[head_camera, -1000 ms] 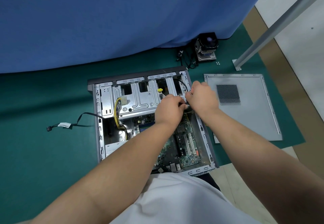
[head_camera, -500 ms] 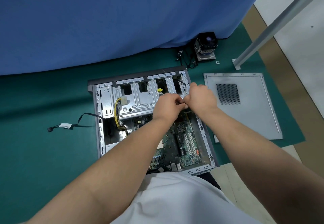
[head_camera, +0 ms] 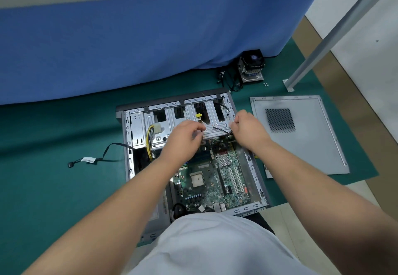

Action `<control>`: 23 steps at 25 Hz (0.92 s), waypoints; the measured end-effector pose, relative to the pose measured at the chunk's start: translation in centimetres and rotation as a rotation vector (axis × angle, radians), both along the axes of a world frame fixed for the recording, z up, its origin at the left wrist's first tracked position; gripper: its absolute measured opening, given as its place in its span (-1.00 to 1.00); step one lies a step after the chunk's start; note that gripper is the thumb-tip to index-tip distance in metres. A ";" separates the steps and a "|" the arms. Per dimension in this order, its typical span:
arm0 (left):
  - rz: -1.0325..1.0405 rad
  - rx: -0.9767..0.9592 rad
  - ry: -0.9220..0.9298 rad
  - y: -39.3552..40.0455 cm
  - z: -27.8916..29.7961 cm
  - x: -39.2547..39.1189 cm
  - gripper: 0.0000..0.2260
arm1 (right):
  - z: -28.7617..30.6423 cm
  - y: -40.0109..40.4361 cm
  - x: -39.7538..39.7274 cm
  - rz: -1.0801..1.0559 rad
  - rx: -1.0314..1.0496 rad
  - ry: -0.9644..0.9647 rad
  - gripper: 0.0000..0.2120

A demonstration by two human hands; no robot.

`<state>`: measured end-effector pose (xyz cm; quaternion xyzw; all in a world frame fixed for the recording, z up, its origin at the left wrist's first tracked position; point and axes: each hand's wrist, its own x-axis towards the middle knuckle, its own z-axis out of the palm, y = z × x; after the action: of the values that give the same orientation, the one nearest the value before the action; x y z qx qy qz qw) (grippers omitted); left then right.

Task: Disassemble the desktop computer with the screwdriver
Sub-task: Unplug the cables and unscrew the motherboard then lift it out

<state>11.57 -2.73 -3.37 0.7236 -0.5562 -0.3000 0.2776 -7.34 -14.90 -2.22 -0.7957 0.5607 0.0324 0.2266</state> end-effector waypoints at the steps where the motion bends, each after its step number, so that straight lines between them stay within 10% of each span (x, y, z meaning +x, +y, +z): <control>1: 0.000 -0.039 -0.132 1.5 -0.2 1.3 -0.79 | -0.2 0.7 -0.9 0.017 0.025 -0.044 -0.74; 7: -0.236 0.051 -0.652 8.3 -2.6 7.1 -0.53 | -3.3 7.7 -4.2 0.138 -0.081 0.077 -0.27; 23: -0.205 -0.059 -0.757 8.1 -4.7 7.6 -0.50 | -4.7 8.0 -4.8 0.278 -0.256 0.025 -0.46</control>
<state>19.14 5.41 -8.08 0.7155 -0.6970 -0.0220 0.0420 -12.15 -6.92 -6.96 -0.8873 0.4479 0.0017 0.1098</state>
